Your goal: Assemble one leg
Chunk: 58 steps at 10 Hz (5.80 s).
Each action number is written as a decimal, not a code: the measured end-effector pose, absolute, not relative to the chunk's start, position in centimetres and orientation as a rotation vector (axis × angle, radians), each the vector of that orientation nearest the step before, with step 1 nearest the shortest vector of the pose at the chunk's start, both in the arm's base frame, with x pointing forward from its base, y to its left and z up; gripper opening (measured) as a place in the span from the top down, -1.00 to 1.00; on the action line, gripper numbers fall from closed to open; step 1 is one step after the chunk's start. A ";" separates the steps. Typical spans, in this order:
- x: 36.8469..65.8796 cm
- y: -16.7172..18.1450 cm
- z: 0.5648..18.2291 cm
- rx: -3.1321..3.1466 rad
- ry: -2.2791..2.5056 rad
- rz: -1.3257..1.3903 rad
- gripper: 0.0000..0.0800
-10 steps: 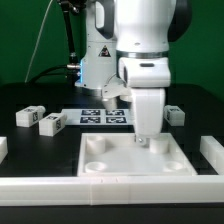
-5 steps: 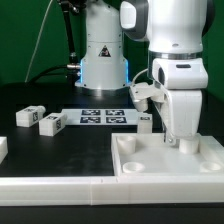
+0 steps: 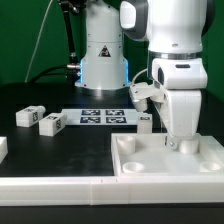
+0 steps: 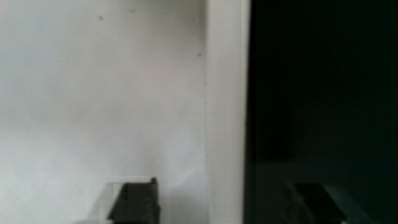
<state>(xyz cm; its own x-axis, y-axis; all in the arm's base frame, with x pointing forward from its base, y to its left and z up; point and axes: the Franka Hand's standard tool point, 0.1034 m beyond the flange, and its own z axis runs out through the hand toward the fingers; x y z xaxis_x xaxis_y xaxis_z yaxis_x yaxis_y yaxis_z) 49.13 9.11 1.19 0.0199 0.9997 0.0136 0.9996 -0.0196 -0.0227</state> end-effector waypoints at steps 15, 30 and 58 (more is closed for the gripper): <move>46.5 9.7 7.9 -2.446 -2.015 0.013 -0.62; 39.8 13.2 5.2 -3.080 -0.187 0.016 -0.62; 33.4 14.1 0.9 -2.782 -0.222 1.533 0.28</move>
Offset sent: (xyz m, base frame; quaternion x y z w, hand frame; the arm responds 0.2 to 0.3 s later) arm 0.0000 0.0000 0.0000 0.0000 0.0000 0.0000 1.0000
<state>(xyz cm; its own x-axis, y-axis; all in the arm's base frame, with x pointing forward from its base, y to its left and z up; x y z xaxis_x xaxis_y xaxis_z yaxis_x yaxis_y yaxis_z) 33.41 14.05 0.89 0.5270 0.1015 -0.8438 0.1419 -0.9894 -0.0304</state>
